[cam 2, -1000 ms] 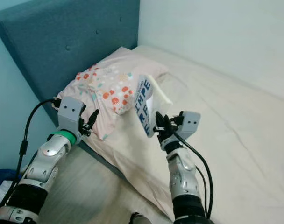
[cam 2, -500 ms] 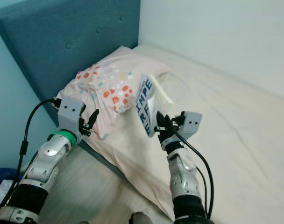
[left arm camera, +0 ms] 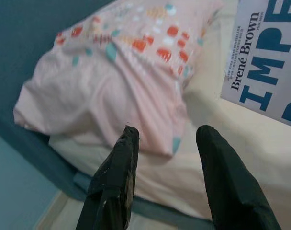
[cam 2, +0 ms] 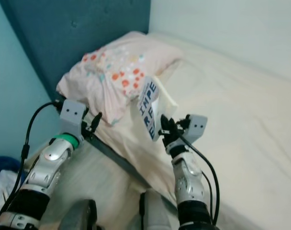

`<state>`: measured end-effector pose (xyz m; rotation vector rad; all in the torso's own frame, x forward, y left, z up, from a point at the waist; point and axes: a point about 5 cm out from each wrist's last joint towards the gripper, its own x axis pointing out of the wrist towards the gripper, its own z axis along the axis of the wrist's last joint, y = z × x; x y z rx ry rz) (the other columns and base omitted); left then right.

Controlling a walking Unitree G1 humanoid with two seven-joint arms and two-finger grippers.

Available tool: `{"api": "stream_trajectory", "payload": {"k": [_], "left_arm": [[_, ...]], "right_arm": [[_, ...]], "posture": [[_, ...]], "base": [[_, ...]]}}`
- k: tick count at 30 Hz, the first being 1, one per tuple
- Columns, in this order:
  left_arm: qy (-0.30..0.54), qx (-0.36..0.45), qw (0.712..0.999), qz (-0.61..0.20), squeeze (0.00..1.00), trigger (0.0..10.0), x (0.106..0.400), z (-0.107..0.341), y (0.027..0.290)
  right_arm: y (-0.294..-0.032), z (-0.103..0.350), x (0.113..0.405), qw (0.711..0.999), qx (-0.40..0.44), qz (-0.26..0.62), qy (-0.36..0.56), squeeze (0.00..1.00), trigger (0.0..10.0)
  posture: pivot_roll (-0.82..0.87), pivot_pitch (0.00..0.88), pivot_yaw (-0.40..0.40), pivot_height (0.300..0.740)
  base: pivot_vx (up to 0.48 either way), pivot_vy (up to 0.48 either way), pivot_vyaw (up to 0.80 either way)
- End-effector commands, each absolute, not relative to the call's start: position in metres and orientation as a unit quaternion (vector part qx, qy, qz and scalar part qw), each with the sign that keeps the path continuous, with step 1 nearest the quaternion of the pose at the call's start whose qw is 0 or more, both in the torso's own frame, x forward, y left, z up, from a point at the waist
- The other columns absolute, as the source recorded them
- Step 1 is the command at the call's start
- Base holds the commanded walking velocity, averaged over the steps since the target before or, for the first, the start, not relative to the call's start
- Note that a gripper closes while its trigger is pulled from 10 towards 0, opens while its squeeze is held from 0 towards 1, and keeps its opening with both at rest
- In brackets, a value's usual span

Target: Clean up the room

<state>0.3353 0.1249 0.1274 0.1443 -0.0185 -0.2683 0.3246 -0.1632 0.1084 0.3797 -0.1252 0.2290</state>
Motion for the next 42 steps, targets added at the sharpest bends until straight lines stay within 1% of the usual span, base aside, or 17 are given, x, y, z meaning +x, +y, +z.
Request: {"api": "stream_trajectory", "payload": {"k": [1, 2, 3, 4, 10, 11, 16, 20, 23, 25, 27, 29, 34, 35, 42], "left_arm": [[-0.003, 0.075, 0.988, -0.136, 0.0, 10.0, 0.334, 0.125, 0.125], [-0.003, 0.075, 0.988, -0.136, 0.0, 10.0, 0.334, 0.125, 0.125], [-0.003, 0.076, 0.988, -0.137, 0.0, 10.0, 0.333, 0.125, 0.125], [-0.003, 0.076, 0.988, -0.138, 0.0, 10.0, 0.332, 0.125, 0.125], [-0.003, 0.078, 0.987, -0.14, 0.0, 10.0, 0.33, 0.126, 0.126], [-0.003, 0.079, 0.987, -0.142, 0.0, 10.0, 0.328, 0.127, 0.127], [-0.005, 0.082, 0.987, -0.141, 0.0, 10.0, 0.322, 0.129, 0.133], [-0.004, 0.087, 0.987, -0.137, 0.0, 10.0, 0.316, 0.132, 0.14], [-0.002, 0.096, 0.986, -0.136, 0.0, 10.0, 0.311, 0.136, 0.148], [-0.001, 0.098, 0.986, -0.136, 0.0, 10.0, 0.31, 0.137, 0.15], [0.003, 0.105, 0.985, -0.137, 0.0, 10.0, 0.306, 0.139, 0.154], [0.003, 0.105, 0.985, -0.137, 0.0, 10.0, 0.306, 0.139, 0.154], [0.008, 0.115, 0.984, -0.138, 0.0, 10.0, 0.299, 0.143, 0.163], [0.013, 0.122, 0.983, -0.137, 0.0, 10.0, 0.293, 0.146, 0.169], [0.026, 0.133, 0.981, -0.135, 0.0, 10.0, 0.282, 0.151, 0.177]], "right_arm": [[-0.161, 0.116, 0.325, 0.966, 0.21, 0.129, -0.08, 0.0, 10.0], [-0.161, 0.116, 0.325, 0.966, 0.21, 0.129, -0.08, 0.0, 10.0], [-0.158, 0.12, 0.325, 0.947, 0.265, 0.161, -0.08, 0.0, 10.0], [-0.158, 0.122, 0.325, 0.941, 0.28, 0.171, -0.08, 0.0, 10.0], [-0.16, 0.12, 0.329, 0.937, 0.289, 0.188, -0.059, 0.0, 10.0], [-0.161, 0.118, 0.333, 0.932, 0.293, 0.212, -0.032, 0.0, 10.0], [-0.165, 0.12, 0.339, 0.925, 0.296, 0.238, -0.014, 0.0, 10.0], [-0.176, 0.122, 0.344, 0.925, 0.301, 0.232, -0.005, 0.0, 10.0], [-0.185, 0.122, 0.346, 0.927, 0.301, 0.221, 0.003, 0.0, 10.0], [-0.187, 0.122, 0.347, 0.928, 0.301, 0.221, 0.004, 0.0, 10.0], [-0.194, 0.121, 0.35, 0.93, 0.297, 0.214, 0.011, 0.0, 10.0], [-0.194, 0.121, 0.35, 0.93, 0.297, 0.214, 0.011, 0.0, 10.0], [-0.2, 0.122, 0.355, 0.934, 0.293, 0.206, 0.018, 0.0, 10.0], [-0.205, 0.121, 0.358, 0.941, 0.277, 0.195, 0.028, 0.0, 10.0], [-0.215, 0.121, 0.362, 0.95, 0.254, 0.173, 0.044, 0.0, 10.0]], "posture": [[0.01, 0.072, 0.082, 0.609], [0.01, 0.072, 0.082, 0.609], [0.02, 0.081, 0.089, 0.609], [0.02, 0.082, 0.089, 0.609], [0.03, 0.102, 0.096, 0.609], [0.03, 0.114, 0.098, 0.609], [0.05, 0.15, 0.102, 0.609], [0.08, 0.18, 0.11, 0.609], [0.11, 0.223, 0.135, 0.609], [0.11, 0.223, 0.135, 0.609], [0.13, 0.255, 0.155, 0.609], [0.13, 0.255, 0.155, 0.609], [0.16, 0.289, 0.178, 0.609], [0.19, 0.319, 0.191, 0.609], [0.22, 0.342, 0.204, 0.609]], "base": [[0.0, 0.0, 0.0], [0.0, 0.0, 0.0], [0.0, 0.0, 0.0], [0.0, 0.0, 0.0], [0.0, 0.0, 0.0], [0.0, 0.0, 0.0], [0.0, 0.0, 0.0], [0.0, 0.0, 0.0], [0.0, 0.0, 0.0], [0.0, 0.0, 0.0], [0.0, 0.0, 0.0], [0.0, 0.0, 0.0], [0.0, 0.0, 0.0], [0.0, 0.0, 0.0], [0.0, 0.0, 0.0]]}}
